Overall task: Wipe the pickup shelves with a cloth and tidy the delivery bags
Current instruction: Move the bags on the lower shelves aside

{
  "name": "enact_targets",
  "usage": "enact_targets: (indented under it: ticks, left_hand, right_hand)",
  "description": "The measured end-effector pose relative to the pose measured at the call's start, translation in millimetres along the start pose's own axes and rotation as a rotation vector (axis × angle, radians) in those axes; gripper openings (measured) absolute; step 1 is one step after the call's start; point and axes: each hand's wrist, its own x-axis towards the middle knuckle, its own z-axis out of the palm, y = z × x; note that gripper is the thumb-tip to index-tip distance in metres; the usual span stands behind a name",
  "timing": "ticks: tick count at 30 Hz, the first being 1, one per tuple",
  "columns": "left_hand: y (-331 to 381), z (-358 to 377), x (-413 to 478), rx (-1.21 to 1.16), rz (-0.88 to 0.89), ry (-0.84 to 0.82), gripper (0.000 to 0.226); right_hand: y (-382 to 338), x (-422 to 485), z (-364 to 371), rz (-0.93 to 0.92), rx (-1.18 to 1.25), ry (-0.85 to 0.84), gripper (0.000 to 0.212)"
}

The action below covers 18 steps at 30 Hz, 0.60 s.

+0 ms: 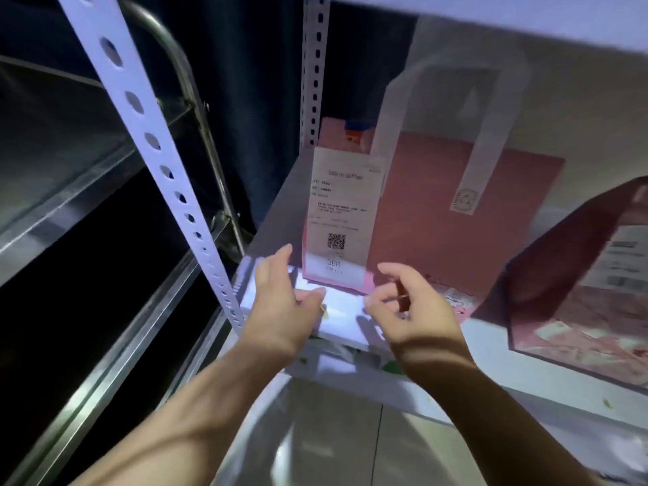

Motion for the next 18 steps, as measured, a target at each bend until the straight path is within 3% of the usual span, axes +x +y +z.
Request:
enact_targets:
  ticks: [5,12,18]
  left_hand:
    - [0.7,-0.5,17.0,-0.074,0.114,-0.023,0.044]
    - [-8.9,-9.8,23.8,-0.141,0.106,-0.065,0.032]
    - [-2.6,-17.5,13.6,-0.195,0.11,-0.054,0.023]
  right_hand:
    - [-2.7,15.5,15.7,-0.063,-0.028,0.042,0.032]
    - [1.2,14.3,25.0,-0.117,-0.109,0.06,0.043]
    - [-3.0,7.2,24.5,-0.067,-0.09,0.075,0.036]
